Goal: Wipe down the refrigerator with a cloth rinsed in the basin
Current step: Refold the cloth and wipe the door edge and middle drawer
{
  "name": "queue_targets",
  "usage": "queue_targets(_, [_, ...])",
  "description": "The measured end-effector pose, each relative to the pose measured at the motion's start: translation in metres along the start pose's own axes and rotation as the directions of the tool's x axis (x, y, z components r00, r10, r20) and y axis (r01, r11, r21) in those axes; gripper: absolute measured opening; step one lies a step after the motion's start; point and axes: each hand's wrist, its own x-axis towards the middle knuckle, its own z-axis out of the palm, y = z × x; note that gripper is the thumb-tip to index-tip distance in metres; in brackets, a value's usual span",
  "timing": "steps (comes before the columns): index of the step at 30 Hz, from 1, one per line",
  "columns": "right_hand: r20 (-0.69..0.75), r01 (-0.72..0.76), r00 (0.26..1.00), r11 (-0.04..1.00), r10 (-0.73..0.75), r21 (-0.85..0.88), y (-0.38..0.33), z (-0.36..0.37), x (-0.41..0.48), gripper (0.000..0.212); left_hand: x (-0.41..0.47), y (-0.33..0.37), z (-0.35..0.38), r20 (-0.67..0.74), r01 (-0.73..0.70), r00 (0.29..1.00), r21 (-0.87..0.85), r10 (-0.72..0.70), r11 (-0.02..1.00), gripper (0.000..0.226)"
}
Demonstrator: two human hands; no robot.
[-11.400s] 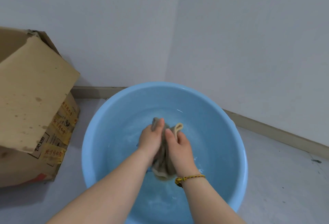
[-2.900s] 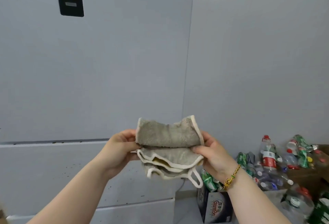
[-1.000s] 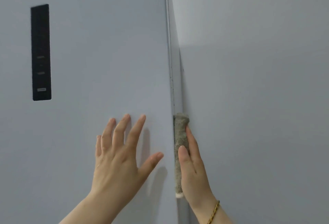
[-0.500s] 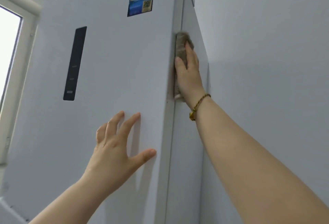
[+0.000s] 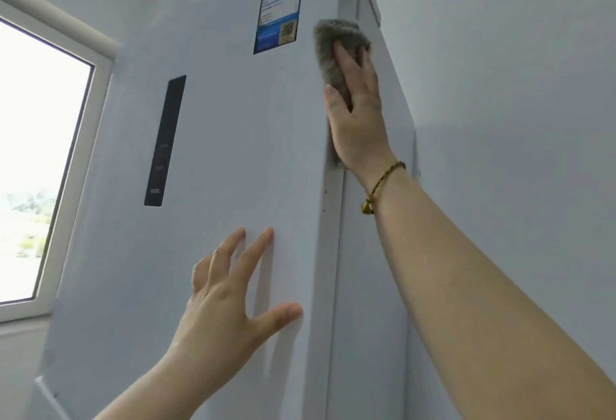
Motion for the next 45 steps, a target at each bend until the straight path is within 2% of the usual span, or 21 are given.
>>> queue_targets(4, [0.008, 0.1, 0.995, 0.995, -0.1, -0.019, 0.01, 0.008, -0.08, 0.048, -0.003, 0.0, 0.0, -0.004, -0.007, 1.0, 0.009, 0.007, 1.0, 0.079])
queue_targets(6, [0.044, 0.145, 0.989, 0.988, -0.143, -0.044, 0.019, 0.01, -0.126, 0.053, -0.004, -0.001, 0.0, -0.004, -0.018, 1.0, 0.008, 0.018, 1.0, 0.078])
queue_targets(10, [0.122, 0.134, 0.984, 0.991, -0.13, -0.029, 0.025, 0.011, -0.216, 0.05, -0.004, -0.006, 0.0, -0.03, -0.065, 0.998, -0.065, 0.064, 0.996, 0.054])
queue_targets(13, [0.14, 0.089, 0.987, 0.993, -0.078, -0.072, 0.021, 0.012, -0.257, 0.052, -0.005, -0.013, -0.002, -0.014, -0.085, 0.996, -0.167, 0.084, 0.982, 0.042])
queue_targets(15, [0.143, 0.04, 0.989, 0.998, -0.032, -0.057, 0.017, 0.012, -0.267, 0.052, -0.008, -0.018, -0.001, -0.013, -0.124, 0.992, -0.178, 0.124, 0.976, 0.041])
queue_targets(19, [0.158, -0.114, 0.981, 0.993, 0.111, 0.009, 0.004, 0.009, -0.23, 0.058, -0.027, -0.035, 0.005, -0.025, -0.137, 0.991, -0.161, 0.135, 0.977, 0.044])
queue_targets(22, [0.127, -0.243, 0.963, 0.969, 0.237, 0.034, -0.006, 0.008, -0.181, 0.05, -0.048, -0.053, 0.018, -0.039, -0.124, 0.992, -0.107, 0.12, 0.987, 0.052])
queue_targets(24, [0.1, -0.26, 0.962, 0.965, 0.256, 0.033, -0.01, 0.008, -0.169, 0.046, -0.062, -0.066, 0.028, -0.082, -0.141, 0.987, -0.02, 0.139, 0.99, 0.056])
queue_targets(26, [0.097, -0.264, 0.961, 0.963, 0.259, 0.052, -0.011, 0.011, -0.185, 0.048, -0.075, -0.076, 0.036, -0.109, -0.177, 0.977, 0.088, 0.186, 0.98, 0.055])
queue_targets(29, [0.097, -0.303, 0.949, 0.952, 0.299, 0.036, -0.013, 0.018, -0.254, 0.057, -0.092, -0.088, 0.047, -0.071, -0.204, 0.974, 0.158, 0.217, 0.966, 0.053])
queue_targets(32, [0.119, -0.47, 0.877, 0.882, 0.465, 0.021, -0.019, 0.022, -0.338, 0.052, -0.103, -0.095, 0.057, -0.033, -0.218, 0.974, 0.149, 0.226, 0.964, 0.05])
queue_targets(37, [0.101, -0.629, 0.77, 0.776, 0.63, -0.045, -0.036, 0.027, -0.429, 0.056, -0.101, -0.094, 0.06, 0.008, -0.194, 0.981, 0.127, 0.195, 0.973, 0.059])
queue_targets(39, [0.093, -0.719, 0.689, 0.694, 0.719, -0.031, -0.044, 0.027, -0.427, 0.061, -0.103, -0.094, 0.061, 0.0, -0.2, 0.979, 0.123, 0.202, 0.972, 0.063])
queue_targets(41, [0.136, -0.808, 0.584, 0.589, 0.801, 0.0, -0.048, 0.023, -0.408, 0.052, -0.104, -0.09, 0.062, 0.009, -0.159, 0.987, 0.068, 0.158, 0.985, 0.069])
queue_targets(42, [0.154, -0.824, 0.56, 0.567, 0.814, 0.003, -0.048, 0.022, -0.394, 0.046, -0.104, -0.089, 0.062, 0.023, -0.132, 0.991, 0.042, 0.131, 0.99, 0.067])
queue_targets(45, [0.167, -0.794, 0.603, 0.606, 0.78, 0.034, -0.041, 0.019, -0.352, 0.043, -0.104, -0.087, 0.062, 0.041, -0.131, 0.991, 0.039, 0.129, 0.991, 0.063])
